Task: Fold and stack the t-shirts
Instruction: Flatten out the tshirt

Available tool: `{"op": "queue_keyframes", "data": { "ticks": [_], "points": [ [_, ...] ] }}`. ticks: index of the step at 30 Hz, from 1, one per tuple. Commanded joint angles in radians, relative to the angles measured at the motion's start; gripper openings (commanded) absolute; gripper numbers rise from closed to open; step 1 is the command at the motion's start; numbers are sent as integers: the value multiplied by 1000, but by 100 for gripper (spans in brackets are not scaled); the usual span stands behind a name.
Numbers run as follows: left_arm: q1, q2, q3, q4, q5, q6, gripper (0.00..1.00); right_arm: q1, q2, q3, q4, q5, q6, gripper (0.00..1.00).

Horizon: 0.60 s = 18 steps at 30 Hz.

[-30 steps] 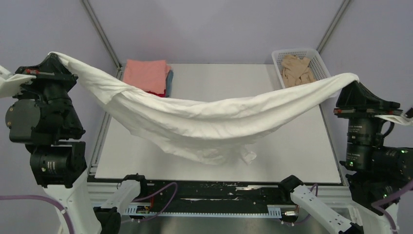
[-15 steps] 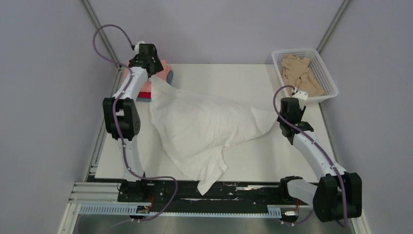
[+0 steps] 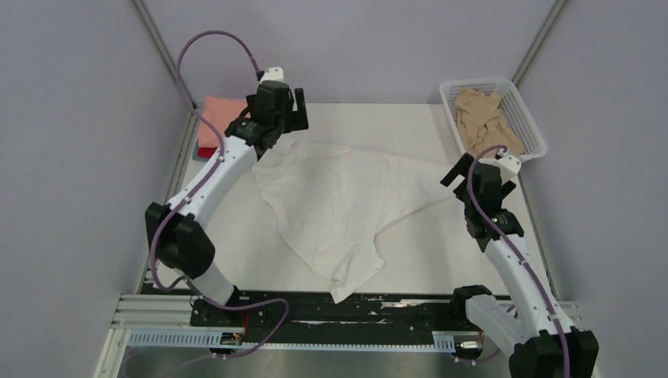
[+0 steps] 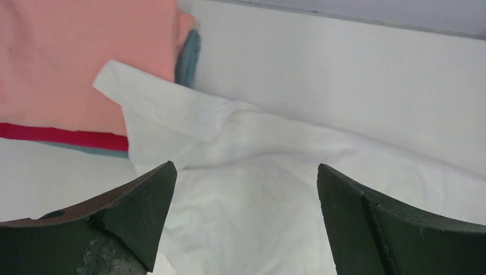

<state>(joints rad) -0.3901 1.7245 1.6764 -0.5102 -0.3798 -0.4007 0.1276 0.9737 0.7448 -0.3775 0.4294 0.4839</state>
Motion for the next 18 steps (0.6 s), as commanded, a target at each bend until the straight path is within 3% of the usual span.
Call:
{"op": "queue_keyframes", "data": {
  "ticks": [1,7,12,16,18],
  "points": [
    [-169,-212,-310,123,86,23,100,-2,-169,-106,52,-10,142,100],
    [-512,-350,-598,154,124,12,100,-4,-259,-150,81,-24,107,100],
    [-743,-370,-654,103,191,-54,100,-4,-237,-147,80,-61,87,100],
    [-774,-386,-745,247,474,-77,100,-3,-202,-148,81,-84,79,100],
    [-788,-356,-762,287,520,-92,100,-3,-189,-145,80,-97,76,100]
  ]
}}
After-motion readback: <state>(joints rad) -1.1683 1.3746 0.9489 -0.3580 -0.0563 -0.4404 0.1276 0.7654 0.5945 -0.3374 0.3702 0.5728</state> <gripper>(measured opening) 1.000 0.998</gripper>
